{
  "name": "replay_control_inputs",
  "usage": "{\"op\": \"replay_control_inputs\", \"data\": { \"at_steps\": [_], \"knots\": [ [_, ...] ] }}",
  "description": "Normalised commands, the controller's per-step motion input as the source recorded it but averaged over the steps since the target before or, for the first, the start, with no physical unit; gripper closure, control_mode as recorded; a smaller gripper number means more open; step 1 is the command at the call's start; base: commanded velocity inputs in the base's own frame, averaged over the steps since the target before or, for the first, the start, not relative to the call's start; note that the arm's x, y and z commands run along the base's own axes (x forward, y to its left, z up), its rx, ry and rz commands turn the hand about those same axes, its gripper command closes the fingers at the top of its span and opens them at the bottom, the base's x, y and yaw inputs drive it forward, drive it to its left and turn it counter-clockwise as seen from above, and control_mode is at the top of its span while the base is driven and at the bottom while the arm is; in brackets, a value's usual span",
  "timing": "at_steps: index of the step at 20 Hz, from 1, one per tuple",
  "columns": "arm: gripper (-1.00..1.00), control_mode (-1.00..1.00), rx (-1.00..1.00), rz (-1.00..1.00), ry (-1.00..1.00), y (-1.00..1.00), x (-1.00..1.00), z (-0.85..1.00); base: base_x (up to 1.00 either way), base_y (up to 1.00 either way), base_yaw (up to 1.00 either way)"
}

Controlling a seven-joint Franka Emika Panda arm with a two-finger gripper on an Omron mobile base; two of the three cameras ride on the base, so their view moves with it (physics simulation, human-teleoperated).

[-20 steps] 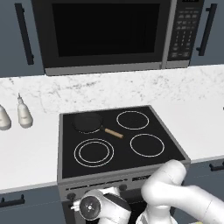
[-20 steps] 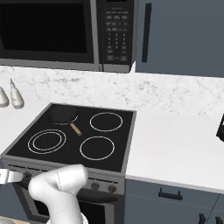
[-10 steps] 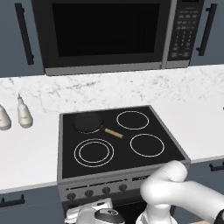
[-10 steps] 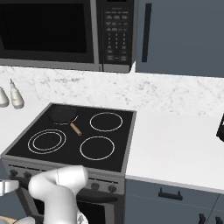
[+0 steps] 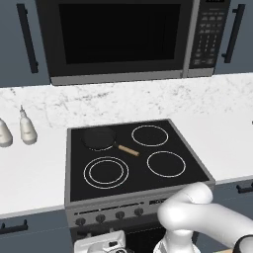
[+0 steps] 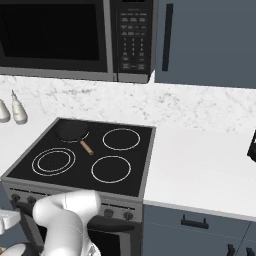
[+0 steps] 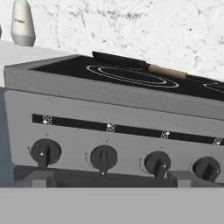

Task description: Turn off the rear left burner of the stove.

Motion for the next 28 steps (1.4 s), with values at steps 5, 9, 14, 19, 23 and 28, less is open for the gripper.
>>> {"op": "replay_control_inputs", "data": {
  "at_steps": [5, 9, 14, 19, 23, 28],
  "knots": [
    [-1.0, -1.0, 0.01, 0.0, -0.18, 0.0, 0.11, -0.16, 0.0, 0.0, 0.0],
    [-1.0, -1.0, 0.01, 0.0, -0.14, 0.0, 0.14, -0.1, 0.0, 0.0, 0.0],
    [-1.0, -1.0, 0.0, 0.0, -0.12, 0.0, 0.16, -0.11, 0.0, 0.0, 0.0],
    [-1.0, -1.0, 0.0, 0.0, -0.11, 0.0, 0.16, -0.18, 0.0, 0.0, 0.0],
    [-1.0, -1.0, 0.0, 0.0, -0.07, 0.0, 0.13, -0.2, 0.0, 0.0, 0.0],
    [-1.0, -1.0, 0.0, 0.0, -0.07, 0.04, 0.12, -0.21, 0.0, 0.0, 0.0]
  ]
}}
